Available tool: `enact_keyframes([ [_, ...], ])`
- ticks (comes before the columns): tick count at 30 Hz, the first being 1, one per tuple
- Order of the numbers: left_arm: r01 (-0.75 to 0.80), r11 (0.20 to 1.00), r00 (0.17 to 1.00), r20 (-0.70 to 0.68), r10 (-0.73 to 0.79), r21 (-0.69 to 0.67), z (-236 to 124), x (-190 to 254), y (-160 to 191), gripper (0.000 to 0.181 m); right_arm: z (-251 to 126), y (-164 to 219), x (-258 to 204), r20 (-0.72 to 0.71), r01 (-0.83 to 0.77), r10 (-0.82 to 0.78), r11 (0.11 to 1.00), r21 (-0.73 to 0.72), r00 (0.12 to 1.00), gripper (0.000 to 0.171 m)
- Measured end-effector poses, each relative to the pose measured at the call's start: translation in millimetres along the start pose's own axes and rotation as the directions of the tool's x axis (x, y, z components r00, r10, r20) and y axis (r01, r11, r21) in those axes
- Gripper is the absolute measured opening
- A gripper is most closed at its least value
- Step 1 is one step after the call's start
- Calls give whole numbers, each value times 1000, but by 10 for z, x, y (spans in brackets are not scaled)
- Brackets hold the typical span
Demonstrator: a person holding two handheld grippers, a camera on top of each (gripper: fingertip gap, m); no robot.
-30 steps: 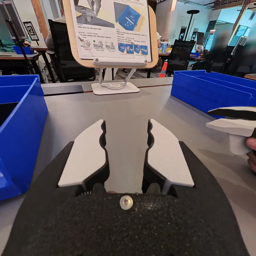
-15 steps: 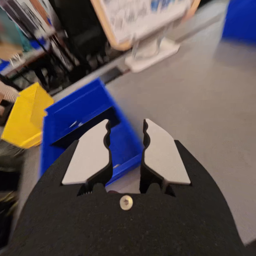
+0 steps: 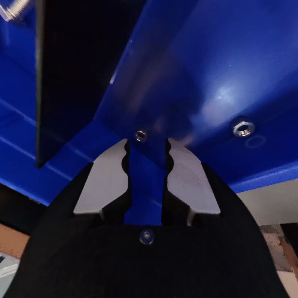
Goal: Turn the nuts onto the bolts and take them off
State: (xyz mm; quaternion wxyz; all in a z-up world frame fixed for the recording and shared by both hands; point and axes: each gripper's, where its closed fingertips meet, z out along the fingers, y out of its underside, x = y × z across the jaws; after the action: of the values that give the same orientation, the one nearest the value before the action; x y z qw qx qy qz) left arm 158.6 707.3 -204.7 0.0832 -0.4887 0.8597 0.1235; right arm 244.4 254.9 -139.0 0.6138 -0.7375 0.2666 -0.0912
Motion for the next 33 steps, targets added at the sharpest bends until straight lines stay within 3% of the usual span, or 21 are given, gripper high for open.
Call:
enact_keyframes([
  [12,-17,997,1000,0,17,-82,105,-92,-13,28,-16,-6,-19,31,-8,8,1000,5,999,43],
  [15,-35,993,999,-6,34,-117,121,-88,14,18,-21,-3,-25,39,-8,8,1000,3,999,43],
  [23,-68,993,997,21,70,-99,109,-67,16,17,-28,3,-37,47,-6,6,1000,-1,999,42],
  [28,-80,994,993,92,74,71,-143,45,-162,17,-22,5,-47,50,-3,3,1000,-5,999,41],
  [31,-72,956,988,149,30,285,-553,175,-394,17,-19,5,-67,52,0,0,1000,-6,999,41],
  [33,-66,883,983,183,-23,465,-909,315,-577,17,-18,-3,-88,57,0,0,1000,-4,998,41],
])
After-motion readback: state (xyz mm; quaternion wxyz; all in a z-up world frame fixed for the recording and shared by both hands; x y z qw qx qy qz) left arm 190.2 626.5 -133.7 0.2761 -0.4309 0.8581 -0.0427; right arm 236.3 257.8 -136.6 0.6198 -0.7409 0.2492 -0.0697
